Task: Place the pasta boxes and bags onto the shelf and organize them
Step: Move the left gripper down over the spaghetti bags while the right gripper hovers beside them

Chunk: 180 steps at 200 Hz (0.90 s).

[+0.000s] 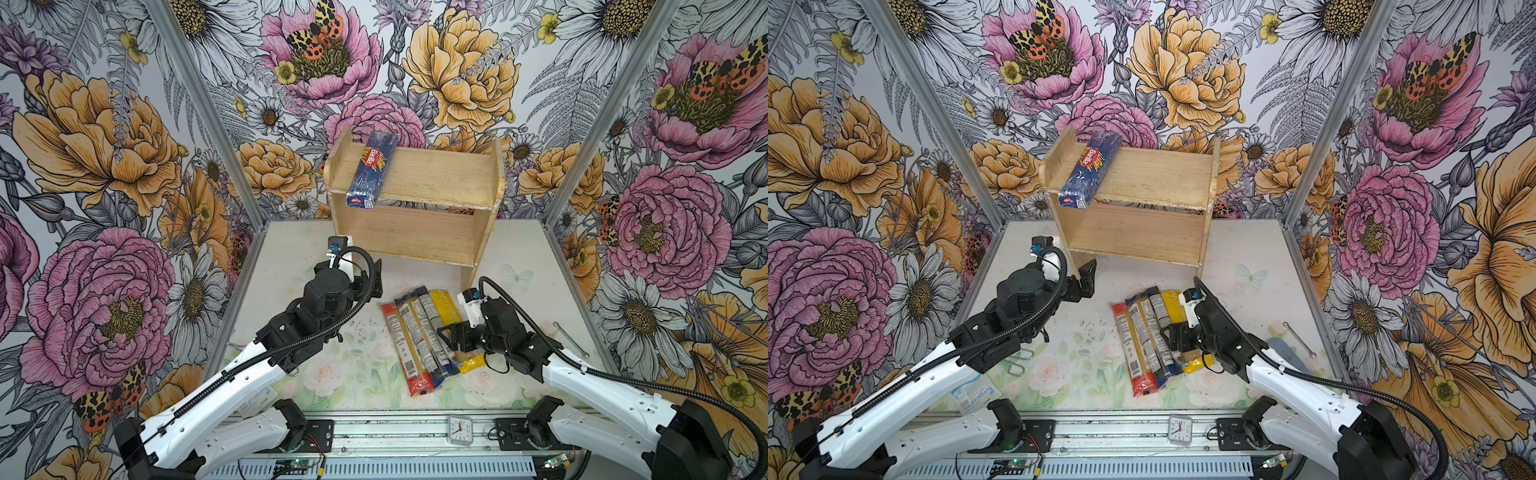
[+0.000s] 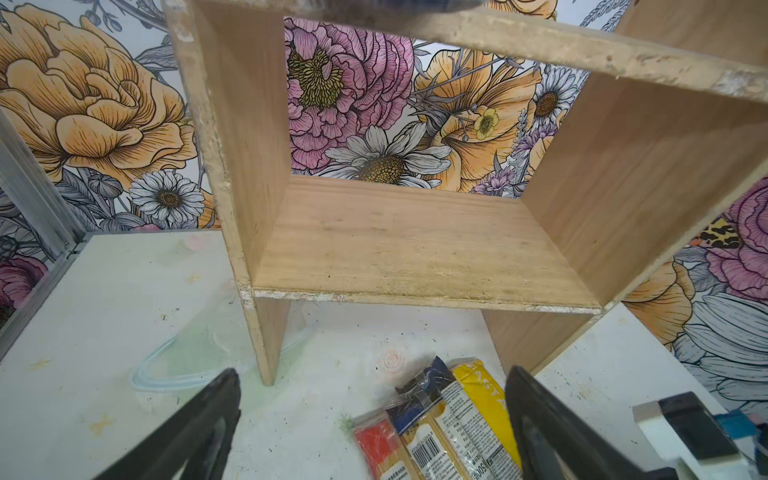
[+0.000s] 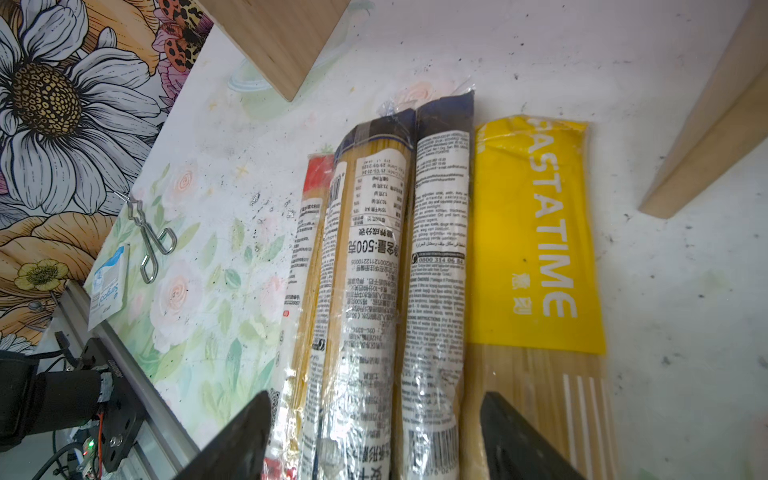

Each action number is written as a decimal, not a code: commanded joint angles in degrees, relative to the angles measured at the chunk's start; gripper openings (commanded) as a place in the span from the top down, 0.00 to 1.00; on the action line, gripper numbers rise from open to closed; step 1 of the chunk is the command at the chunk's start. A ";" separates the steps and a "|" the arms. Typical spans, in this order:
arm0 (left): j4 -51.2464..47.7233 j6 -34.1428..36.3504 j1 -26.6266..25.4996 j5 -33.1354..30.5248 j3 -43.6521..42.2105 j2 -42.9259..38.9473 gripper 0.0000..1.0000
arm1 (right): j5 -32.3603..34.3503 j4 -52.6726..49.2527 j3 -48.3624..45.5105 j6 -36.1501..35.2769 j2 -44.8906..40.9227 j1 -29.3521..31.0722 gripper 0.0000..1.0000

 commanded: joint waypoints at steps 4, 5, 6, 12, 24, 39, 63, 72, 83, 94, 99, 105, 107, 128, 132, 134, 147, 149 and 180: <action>0.21 -3.78 -0.52 0.57 -3.85 -3.73 0.01 | 1.00 0.46 -1.38 1.68 -1.00 1.90 0.20; 0.15 -3.90 -0.52 0.65 -4.01 -3.78 0.01 | 1.07 0.46 -1.41 1.69 -1.01 1.95 0.20; 0.13 -3.92 -0.52 0.69 -4.14 -3.85 0.01 | 1.15 0.42 -1.47 1.70 -1.01 2.02 0.20; -0.03 -3.93 -0.57 0.99 -5.05 -4.39 0.01 | 1.31 0.46 -1.60 1.87 -1.00 2.32 0.20; -0.45 -4.25 -0.59 1.71 -6.58 -5.17 0.01 | 1.31 0.40 -1.70 1.87 -0.77 2.75 0.20; -1.11 -5.49 -1.16 2.22 -8.48 -5.72 0.01 | 1.33 0.44 -1.78 1.84 -0.31 3.13 0.20; -0.76 -9.32 -3.61 1.92 -11.89 -5.39 0.01 | 2.03 0.44 -2.05 1.90 0.00 3.32 0.20; -0.11 -10.19 -5.15 1.50 -13.21 -4.69 0.01 | 2.27 0.38 -2.06 1.85 -0.10 3.32 0.20; 0.12 -11.13 -7.07 0.14 -14.66 -3.75 0.01 | 2.77 0.38 -2.12 1.80 -0.37 3.32 0.20; 0.10 -12.21 -8.41 -0.32 -15.55 -2.61 0.01 | 2.64 0.33 -2.05 1.50 -0.59 3.32 0.20; 0.25 -12.77 -8.89 -0.39 -15.89 -2.17 0.01 | 2.50 0.36 -2.01 1.38 -0.78 3.32 0.20; 0.20 -13.70 -9.49 -0.63 -16.43 -1.64 0.01 | 2.61 0.33 -2.08 1.41 -0.96 3.32 0.20; 0.19 -13.98 -9.71 -0.73 -16.58 -1.53 0.01 | 2.67 0.23 -2.06 1.37 -1.04 3.28 0.20; 0.62 -18.84 -12.36 -2.04 -17.57 -0.01 0.01 | 3.36 0.22 -2.25 1.45 -1.48 2.85 0.20; 0.71 -19.85 -13.02 -2.54 -17.68 0.36 0.01 | 3.49 0.12 -2.25 1.57 -1.58 2.65 0.20; 0.71 -20.35 -13.40 -2.88 -17.70 0.62 0.01 | 3.68 0.13 -2.17 1.61 -1.61 2.58 0.20; 0.71 -24.12 -16.21 -6.72 -17.80 2.44 0.01 | 4.09 -0.10 -2.25 2.73 -1.62 1.29 0.20; 0.71 -24.67 -16.57 -7.11 -17.75 2.81 0.01 | 3.87 -0.12 -2.28 2.89 -1.54 0.95 0.20; 0.69 -28.32 -19.67 -7.64 -14.14 10.37 0.01 | -1.44 -0.33 -2.53 5.74 -0.40 -5.61 0.22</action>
